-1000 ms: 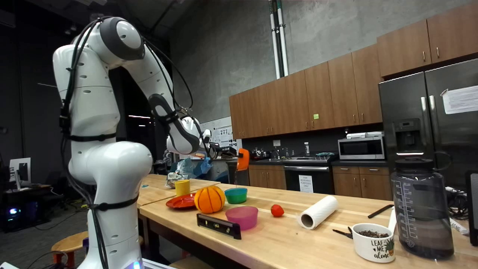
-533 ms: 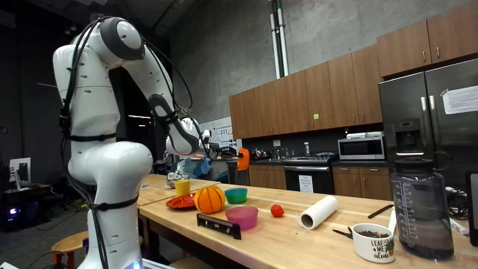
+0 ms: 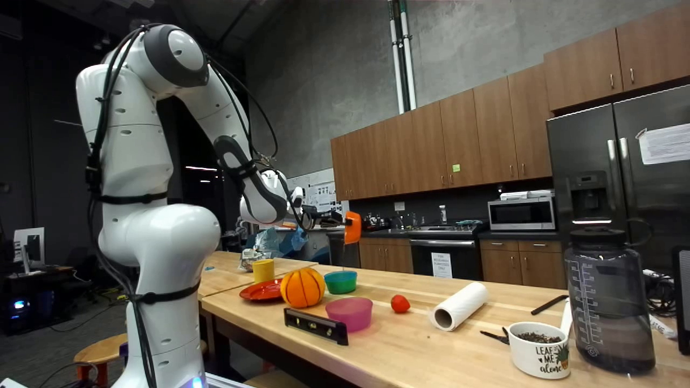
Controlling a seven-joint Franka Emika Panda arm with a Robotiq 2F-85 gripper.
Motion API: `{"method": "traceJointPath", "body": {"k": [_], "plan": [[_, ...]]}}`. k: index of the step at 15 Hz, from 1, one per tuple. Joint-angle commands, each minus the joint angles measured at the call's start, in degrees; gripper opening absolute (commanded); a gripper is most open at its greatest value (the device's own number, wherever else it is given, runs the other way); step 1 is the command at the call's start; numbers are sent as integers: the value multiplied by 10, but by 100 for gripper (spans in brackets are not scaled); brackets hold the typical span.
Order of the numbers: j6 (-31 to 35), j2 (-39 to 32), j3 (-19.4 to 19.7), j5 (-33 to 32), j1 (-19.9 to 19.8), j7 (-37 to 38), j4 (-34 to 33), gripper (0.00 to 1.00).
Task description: Pour the objects in the orange bowl into the green bowl.
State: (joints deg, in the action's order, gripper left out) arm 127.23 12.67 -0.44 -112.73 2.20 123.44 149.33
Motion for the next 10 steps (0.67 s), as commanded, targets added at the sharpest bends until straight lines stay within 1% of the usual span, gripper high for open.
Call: {"method": "traceJointPath", "body": {"k": [1,10], "plan": [[-15,19,4,-21,8,19,15,1],[-39,20,2,-29,12,35,19,1]]}}
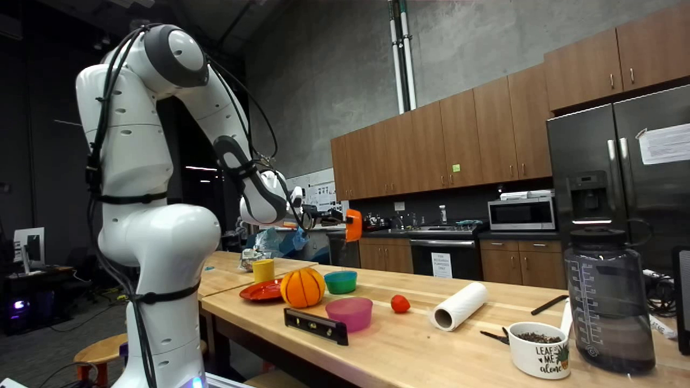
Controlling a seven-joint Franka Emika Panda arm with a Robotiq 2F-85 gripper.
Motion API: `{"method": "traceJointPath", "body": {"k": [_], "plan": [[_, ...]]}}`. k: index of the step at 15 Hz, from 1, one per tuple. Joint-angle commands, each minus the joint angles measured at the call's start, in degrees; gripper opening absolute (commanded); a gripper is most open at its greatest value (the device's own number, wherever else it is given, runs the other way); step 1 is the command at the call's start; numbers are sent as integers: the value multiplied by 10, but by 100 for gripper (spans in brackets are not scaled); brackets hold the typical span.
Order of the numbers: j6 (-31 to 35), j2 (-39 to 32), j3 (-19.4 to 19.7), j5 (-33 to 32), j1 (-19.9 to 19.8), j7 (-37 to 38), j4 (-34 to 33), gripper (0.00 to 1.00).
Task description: Pour the objects in the orange bowl into the green bowl.
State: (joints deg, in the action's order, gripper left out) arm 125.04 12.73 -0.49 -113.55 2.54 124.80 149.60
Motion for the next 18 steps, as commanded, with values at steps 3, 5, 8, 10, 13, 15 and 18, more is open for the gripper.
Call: {"method": "traceJointPath", "body": {"k": [3,5,8,10,13,15,18], "plan": [[-20,22,3,-21,10,25,20,1],[-23,23,3,-21,10,26,21,1],[-27,23,3,-22,10,30,21,1],[-30,23,3,-26,10,35,21,1],[-33,21,3,-32,10,40,21,1],[-36,22,2,-35,11,43,22,1],[-41,23,1,-39,13,48,24,1]]}}
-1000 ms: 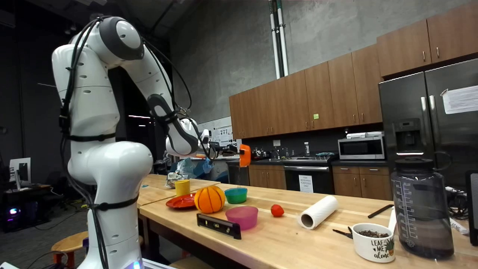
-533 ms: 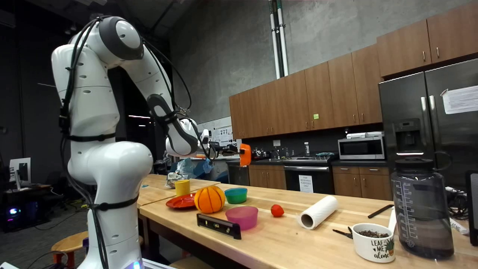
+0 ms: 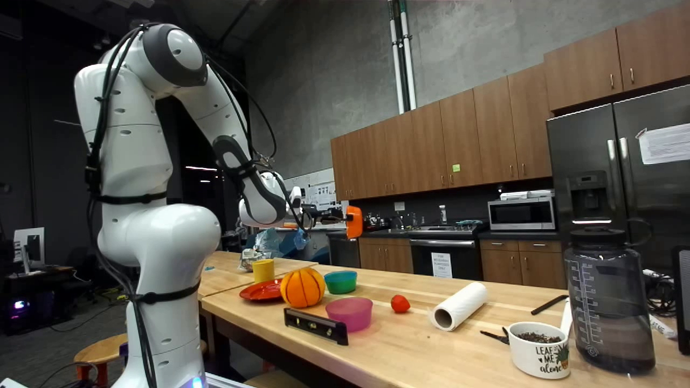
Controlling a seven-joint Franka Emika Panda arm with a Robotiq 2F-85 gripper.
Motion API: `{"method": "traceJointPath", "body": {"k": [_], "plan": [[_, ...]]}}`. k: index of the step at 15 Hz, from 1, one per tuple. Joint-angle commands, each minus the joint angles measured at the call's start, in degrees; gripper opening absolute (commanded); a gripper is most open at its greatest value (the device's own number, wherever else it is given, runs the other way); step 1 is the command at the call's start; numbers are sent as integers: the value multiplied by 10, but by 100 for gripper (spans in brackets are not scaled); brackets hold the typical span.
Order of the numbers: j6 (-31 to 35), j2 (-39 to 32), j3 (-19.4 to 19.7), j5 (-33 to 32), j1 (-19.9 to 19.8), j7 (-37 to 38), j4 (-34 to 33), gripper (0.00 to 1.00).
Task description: Pour the objects in the orange bowl into the green bowl.
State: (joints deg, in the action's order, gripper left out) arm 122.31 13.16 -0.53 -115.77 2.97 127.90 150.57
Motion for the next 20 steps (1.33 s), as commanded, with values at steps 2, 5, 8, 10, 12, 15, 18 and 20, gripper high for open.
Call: {"method": "traceJointPath", "body": {"k": [2,5,8,10,12,15,18,20], "plan": [[-18,19,1,-17,11,20,16,1],[-25,21,-1,-17,14,26,18,1],[-33,23,-3,-16,18,32,21,1],[-39,23,-4,-17,20,39,23,1],[-43,24,-6,-16,22,41,24,1],[-49,27,-7,-13,26,46,28,1],[-59,31,-10,-12,31,50,34,1],[-68,32,-12,-9,34,53,37,1]]}}
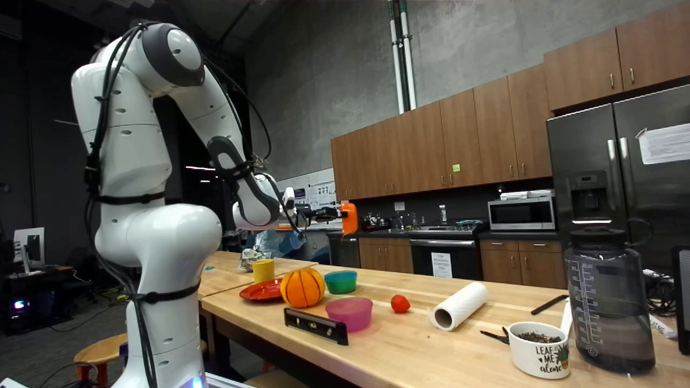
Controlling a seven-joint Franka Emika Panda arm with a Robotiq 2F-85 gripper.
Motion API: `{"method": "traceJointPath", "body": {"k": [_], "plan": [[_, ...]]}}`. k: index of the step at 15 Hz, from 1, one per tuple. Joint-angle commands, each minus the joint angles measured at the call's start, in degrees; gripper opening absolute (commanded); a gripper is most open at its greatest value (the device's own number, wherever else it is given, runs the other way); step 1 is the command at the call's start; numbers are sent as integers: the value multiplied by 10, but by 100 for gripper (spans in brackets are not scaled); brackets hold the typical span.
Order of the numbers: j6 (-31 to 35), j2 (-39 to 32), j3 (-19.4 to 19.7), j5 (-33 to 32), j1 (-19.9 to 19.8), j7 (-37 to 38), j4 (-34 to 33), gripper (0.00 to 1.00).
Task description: Pour the objects in the orange bowl into the green bowl.
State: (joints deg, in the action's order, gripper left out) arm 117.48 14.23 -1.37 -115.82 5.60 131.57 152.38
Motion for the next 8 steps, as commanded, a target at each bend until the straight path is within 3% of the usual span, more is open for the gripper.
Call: {"method": "traceJointPath", "body": {"k": [1,8], "plan": [[-24,22,-5,-6,8,17,21,1],[-65,24,-19,12,24,37,39,1]]}}
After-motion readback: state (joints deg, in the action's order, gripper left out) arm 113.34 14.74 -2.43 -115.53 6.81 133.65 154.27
